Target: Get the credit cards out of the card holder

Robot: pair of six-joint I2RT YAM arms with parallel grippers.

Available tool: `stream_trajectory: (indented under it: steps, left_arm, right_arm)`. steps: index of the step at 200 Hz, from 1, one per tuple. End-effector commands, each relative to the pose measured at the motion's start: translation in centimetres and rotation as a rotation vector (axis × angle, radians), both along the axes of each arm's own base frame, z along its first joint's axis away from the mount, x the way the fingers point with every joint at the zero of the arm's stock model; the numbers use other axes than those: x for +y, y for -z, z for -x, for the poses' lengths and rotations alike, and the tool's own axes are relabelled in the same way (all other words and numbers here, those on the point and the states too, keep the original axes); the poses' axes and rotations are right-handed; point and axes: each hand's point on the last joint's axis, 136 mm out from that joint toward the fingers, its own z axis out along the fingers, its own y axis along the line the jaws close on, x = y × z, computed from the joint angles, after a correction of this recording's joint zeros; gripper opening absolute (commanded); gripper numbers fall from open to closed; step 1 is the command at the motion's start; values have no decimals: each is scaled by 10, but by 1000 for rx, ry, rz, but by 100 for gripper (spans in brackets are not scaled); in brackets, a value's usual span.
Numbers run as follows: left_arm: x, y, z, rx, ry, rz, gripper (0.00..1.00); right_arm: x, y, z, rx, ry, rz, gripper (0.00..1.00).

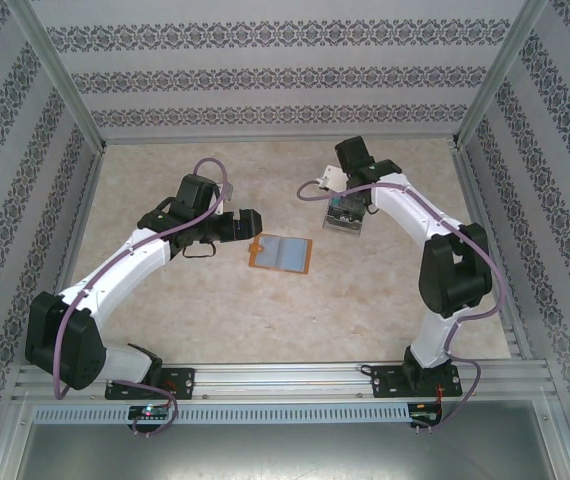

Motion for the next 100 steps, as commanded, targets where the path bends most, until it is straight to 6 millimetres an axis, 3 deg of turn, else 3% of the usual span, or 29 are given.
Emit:
stream_trajectory:
  steps: [1,56,100]
  left_arm:
    - [11,-4,-3,-11,-14,-27,100]
    - [15,2,-6,4,-34,-23,100]
    - [14,5,-9,16,-32,-19,100]
  right_arm:
    - [2,11,-2,25,-28,31,0]
    - [4,37,13,95,-39,20,0]
    - [12,42,8,101,-45,9,0]
